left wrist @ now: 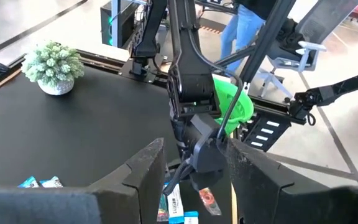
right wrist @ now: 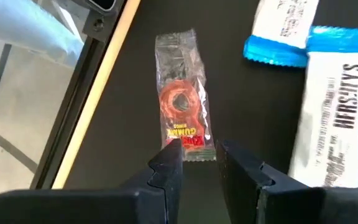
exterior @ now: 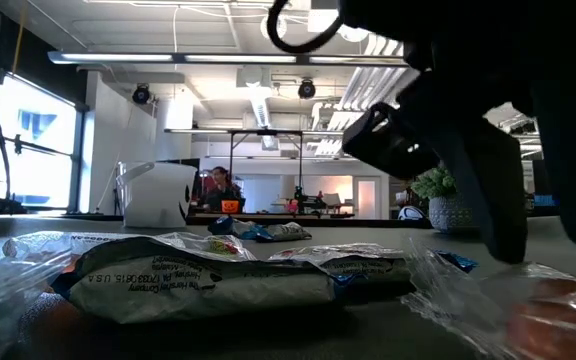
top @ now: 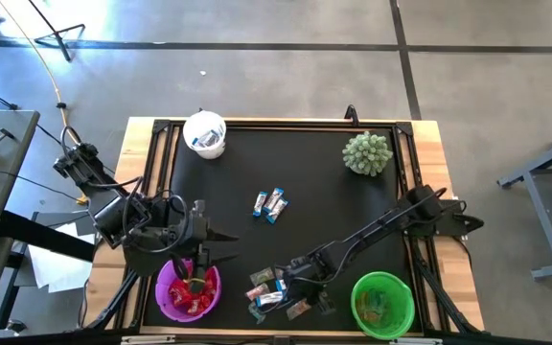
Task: Sort candy
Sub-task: Put the orange gummy into the green bucket, then put the blue gummy into the green bucket
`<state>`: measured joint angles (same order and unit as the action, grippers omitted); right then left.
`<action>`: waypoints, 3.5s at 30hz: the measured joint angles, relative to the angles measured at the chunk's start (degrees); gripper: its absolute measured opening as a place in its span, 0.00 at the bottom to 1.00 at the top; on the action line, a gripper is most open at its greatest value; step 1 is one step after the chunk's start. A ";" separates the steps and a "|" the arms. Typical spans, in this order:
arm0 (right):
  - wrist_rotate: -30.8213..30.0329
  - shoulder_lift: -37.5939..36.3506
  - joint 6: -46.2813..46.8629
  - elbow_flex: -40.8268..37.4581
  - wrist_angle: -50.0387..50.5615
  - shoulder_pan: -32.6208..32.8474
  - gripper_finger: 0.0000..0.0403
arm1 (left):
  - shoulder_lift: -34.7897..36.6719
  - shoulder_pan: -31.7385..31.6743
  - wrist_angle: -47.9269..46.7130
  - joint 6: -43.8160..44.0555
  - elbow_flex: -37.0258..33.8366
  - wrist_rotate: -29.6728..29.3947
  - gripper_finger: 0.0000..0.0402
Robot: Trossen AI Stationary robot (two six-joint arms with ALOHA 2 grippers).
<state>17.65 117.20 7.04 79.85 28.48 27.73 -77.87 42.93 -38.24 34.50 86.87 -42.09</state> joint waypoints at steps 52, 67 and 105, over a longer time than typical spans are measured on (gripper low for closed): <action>5.05 -16.09 14.75 0.00 6.35 -3.74 0.00 | 0.00 -0.03 -2.67 2.36 0.00 -0.03 0.39; -2.74 -36.06 38.73 0.02 27.32 3.06 0.00 | 0.00 -0.03 0.86 1.90 0.00 -3.03 0.39; -31.77 -34.63 29.81 0.02 27.19 10.67 0.24 | -4.70 -4.00 14.14 5.92 0.02 -17.62 0.39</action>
<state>-14.12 82.57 36.85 79.88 55.67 38.39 -82.56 38.93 -24.10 40.42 86.89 -59.70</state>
